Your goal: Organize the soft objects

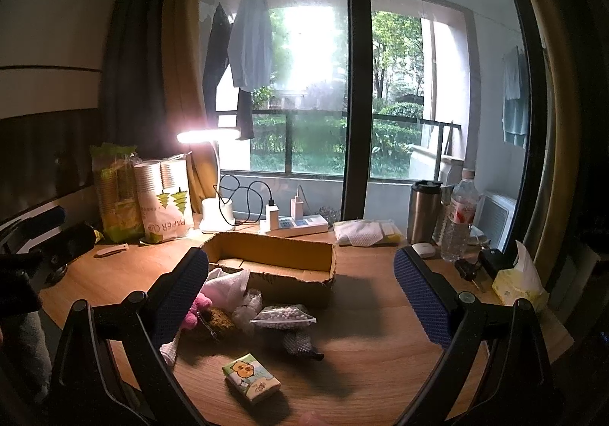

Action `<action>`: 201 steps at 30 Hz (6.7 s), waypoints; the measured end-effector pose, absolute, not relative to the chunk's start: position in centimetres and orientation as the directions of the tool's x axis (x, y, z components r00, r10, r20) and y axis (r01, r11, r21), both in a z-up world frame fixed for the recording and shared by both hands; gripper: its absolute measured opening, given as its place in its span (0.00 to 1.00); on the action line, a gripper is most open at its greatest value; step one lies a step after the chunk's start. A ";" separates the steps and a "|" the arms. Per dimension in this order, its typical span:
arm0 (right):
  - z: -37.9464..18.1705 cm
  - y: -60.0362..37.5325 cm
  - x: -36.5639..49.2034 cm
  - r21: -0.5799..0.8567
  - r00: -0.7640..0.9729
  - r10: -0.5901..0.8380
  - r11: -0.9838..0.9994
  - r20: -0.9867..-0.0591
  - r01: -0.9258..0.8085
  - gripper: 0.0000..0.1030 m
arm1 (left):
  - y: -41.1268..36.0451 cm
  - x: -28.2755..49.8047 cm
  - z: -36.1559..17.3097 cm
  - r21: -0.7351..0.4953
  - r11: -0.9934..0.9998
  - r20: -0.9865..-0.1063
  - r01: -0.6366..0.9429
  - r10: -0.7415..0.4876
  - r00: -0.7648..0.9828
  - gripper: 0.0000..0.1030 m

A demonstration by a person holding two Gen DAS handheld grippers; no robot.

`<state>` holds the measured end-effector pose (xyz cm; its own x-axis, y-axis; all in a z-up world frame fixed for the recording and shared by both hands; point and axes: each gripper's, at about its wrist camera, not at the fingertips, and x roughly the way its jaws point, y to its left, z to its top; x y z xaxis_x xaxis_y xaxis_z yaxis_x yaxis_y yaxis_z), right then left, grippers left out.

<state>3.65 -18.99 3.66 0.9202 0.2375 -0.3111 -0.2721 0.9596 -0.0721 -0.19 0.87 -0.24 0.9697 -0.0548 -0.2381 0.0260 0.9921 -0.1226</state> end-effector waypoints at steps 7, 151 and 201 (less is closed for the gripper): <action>1.0 -18.3 5.6 -0.087 0.897 0.228 0.956 -0.379 -0.280 0.97 | 1.6 1.7 -3.2 -0.123 0.992 -0.335 0.000 -0.042 0.941 0.99; -7.0 -20.4 31.1 0.032 0.709 0.315 0.924 -0.631 -0.382 0.47 | -7.1 32.9 -13.6 -0.237 0.950 -0.656 0.202 -0.310 0.688 0.21; -2.7 -17.3 23.8 0.052 0.745 0.343 0.922 -0.572 -0.384 0.57 | -0.8 21.5 -6.8 -0.239 0.960 -0.518 0.144 -0.252 0.818 0.64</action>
<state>23.79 -17.30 -2.72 0.7450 0.3427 -0.5722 -0.3838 0.9219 0.0525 21.52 -0.80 -6.84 0.8177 -0.2517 -0.5176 0.1440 0.9602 -0.2394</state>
